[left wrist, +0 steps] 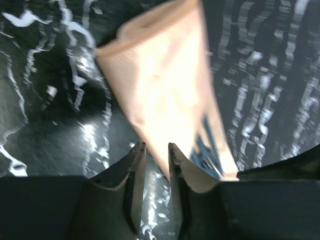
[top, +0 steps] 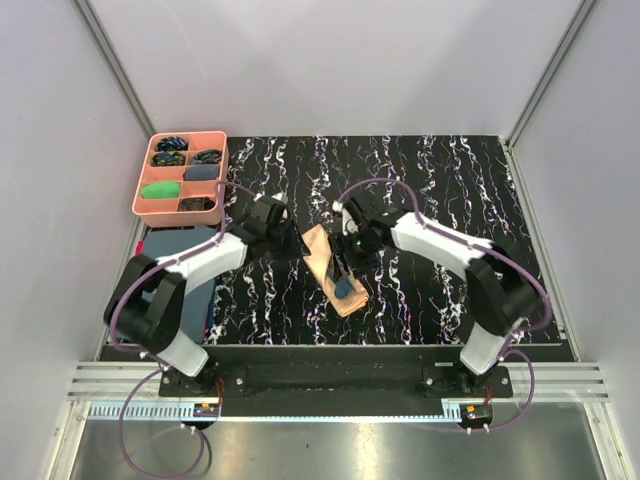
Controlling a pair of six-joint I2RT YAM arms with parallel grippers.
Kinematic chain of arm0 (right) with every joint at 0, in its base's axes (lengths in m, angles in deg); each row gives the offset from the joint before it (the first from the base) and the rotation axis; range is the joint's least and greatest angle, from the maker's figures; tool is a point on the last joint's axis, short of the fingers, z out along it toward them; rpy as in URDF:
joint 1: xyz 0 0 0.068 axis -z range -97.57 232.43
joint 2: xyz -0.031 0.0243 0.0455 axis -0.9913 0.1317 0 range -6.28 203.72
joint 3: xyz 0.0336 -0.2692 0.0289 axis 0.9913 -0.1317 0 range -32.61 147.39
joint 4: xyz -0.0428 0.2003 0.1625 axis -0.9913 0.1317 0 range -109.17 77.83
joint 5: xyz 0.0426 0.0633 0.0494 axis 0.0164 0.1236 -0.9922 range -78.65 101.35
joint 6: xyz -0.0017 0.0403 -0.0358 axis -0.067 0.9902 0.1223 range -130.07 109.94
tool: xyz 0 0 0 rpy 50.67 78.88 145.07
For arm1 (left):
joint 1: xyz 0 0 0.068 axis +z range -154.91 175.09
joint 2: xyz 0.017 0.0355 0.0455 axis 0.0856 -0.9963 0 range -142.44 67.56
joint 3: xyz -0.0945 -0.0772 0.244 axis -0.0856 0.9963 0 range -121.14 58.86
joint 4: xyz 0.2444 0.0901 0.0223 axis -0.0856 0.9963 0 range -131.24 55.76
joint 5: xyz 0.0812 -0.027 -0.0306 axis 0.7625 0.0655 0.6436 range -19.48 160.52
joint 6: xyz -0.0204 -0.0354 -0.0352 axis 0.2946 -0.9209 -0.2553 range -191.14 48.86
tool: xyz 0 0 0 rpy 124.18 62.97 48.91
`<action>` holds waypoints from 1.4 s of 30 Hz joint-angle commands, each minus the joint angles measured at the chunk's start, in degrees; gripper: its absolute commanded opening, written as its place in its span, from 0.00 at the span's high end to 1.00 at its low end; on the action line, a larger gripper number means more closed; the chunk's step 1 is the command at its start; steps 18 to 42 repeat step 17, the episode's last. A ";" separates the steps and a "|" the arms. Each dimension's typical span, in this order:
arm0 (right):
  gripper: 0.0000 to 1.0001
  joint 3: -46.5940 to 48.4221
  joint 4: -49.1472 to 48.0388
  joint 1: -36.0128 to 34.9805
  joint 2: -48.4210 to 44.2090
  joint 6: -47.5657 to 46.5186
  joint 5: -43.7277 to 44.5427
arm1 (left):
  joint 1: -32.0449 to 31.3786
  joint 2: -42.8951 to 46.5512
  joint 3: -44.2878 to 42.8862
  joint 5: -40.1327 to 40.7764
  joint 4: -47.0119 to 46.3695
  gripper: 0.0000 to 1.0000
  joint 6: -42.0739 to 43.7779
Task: Fold the napkin into a case and place the utensils inside
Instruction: Insert the utensils into the center of the board, then reset both arms
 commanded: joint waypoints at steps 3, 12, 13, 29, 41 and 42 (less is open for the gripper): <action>0.13 -3.59 0.58 1.34 -20.57 4.77 8.03 | -7.55 14.45 3.53 -0.82 -3.02 0.64 3.19; 0.00 -20.38 -9.25 1.70 -40.00 17.77 23.07 | -22.33 27.82 8.19 5.00 -7.15 0.57 2.75; 0.00 -23.53 -10.32 1.78 -41.60 18.91 23.68 | -23.03 28.44 8.45 4.90 -7.24 0.57 2.84; 0.00 -27.43 -16.13 1.70 -47.06 20.77 21.58 | -24.00 32.04 8.46 4.12 -7.33 0.56 3.54; 0.00 -27.43 -16.13 1.70 -47.06 20.77 21.58 | -24.00 32.04 8.46 4.12 -7.33 0.56 3.54; 0.00 -27.43 -16.13 1.70 -47.06 20.77 21.58 | -24.00 32.04 8.46 4.12 -7.33 0.56 3.54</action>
